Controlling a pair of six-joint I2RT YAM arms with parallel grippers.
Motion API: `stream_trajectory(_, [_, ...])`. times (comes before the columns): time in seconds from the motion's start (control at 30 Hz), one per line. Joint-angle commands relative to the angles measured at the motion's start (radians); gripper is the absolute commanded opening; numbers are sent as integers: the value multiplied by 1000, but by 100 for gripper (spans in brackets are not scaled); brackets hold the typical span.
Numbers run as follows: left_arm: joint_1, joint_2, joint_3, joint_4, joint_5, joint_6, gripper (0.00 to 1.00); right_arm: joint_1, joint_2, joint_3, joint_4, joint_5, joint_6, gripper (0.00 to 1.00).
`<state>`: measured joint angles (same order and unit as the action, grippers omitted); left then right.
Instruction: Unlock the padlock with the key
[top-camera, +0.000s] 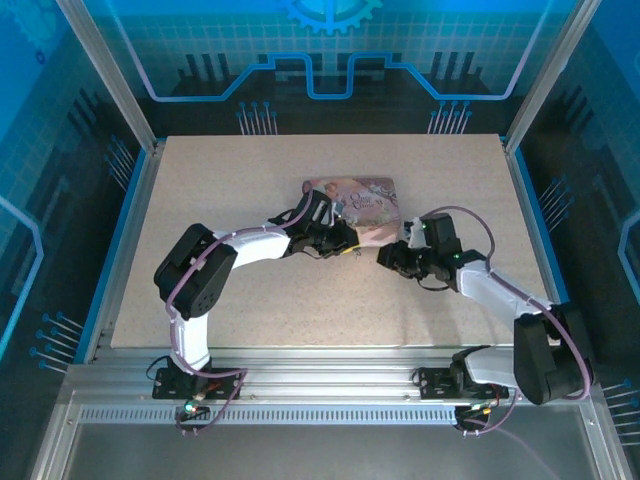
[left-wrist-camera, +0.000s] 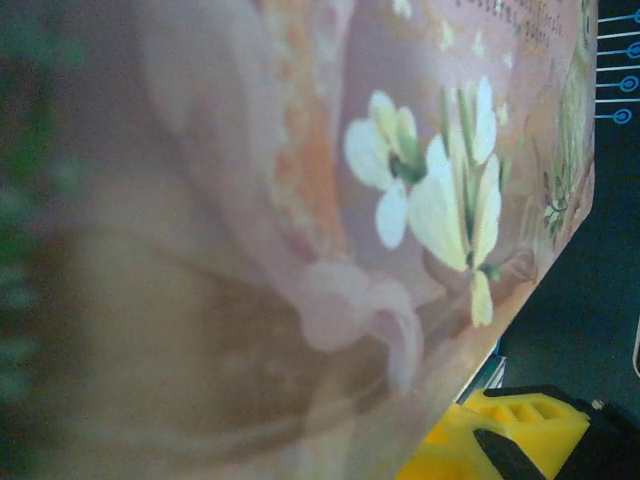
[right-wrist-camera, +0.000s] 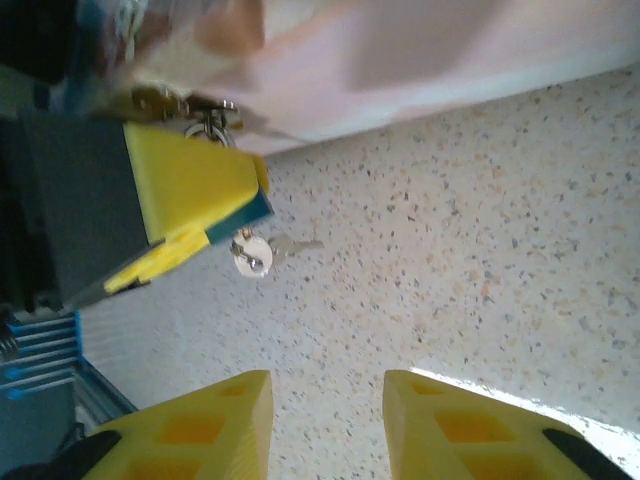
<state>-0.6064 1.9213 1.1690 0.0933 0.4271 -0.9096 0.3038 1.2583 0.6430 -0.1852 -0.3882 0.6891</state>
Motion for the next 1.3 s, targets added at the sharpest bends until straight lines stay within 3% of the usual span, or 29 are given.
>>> stream_trajectory(0.0, [-11, -50, 27, -5, 41, -14, 9, 54, -20, 32, -65, 124, -116, 40])
stream_trajectory(0.5, [-10, -36, 44, -6, 63, -21, 9, 222, 145, 165, -20, 317, -197, 42])
stream_trajectory(1.27, [-11, -31, 58, -4, 85, -25, 9, 272, 255, 287, -55, 415, -224, 35])
